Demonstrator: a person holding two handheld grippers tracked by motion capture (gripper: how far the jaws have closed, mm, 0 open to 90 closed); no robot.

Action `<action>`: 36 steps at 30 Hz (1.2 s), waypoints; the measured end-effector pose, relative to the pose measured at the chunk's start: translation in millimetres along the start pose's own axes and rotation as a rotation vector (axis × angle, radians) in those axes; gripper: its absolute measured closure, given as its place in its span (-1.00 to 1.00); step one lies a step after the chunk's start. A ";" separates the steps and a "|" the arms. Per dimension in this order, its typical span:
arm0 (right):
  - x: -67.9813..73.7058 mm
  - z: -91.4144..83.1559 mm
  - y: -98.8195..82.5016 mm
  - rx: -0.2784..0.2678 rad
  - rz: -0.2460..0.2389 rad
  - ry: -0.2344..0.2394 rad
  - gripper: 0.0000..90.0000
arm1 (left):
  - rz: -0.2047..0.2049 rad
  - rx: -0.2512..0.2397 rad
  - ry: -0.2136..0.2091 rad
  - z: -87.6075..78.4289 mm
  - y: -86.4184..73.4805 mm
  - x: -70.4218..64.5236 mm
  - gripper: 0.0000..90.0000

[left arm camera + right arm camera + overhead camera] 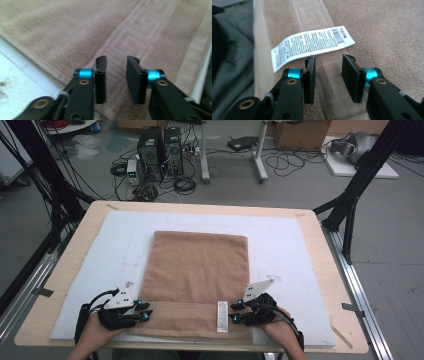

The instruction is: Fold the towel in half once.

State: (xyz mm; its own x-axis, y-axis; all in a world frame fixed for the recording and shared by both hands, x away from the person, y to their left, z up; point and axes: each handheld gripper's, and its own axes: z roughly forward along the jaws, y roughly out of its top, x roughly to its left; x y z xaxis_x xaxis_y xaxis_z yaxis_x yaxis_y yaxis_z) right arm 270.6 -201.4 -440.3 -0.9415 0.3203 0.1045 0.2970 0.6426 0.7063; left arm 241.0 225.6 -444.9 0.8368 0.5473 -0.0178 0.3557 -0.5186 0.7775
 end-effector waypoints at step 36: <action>-44.1 -13.5 16.8 -0.156 0.119 -0.101 -0.34 | -0.097 -0.131 0.038 -2.6 17.5 31.1 0.07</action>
State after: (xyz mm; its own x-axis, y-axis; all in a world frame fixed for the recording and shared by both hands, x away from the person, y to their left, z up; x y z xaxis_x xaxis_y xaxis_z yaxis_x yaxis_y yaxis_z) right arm 315.0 -214.1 -423.6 -0.8782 0.4606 0.1285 0.3695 0.4831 0.7938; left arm 272.2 235.3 -430.2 0.7840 0.6162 -0.0753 0.3746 -0.3730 0.8489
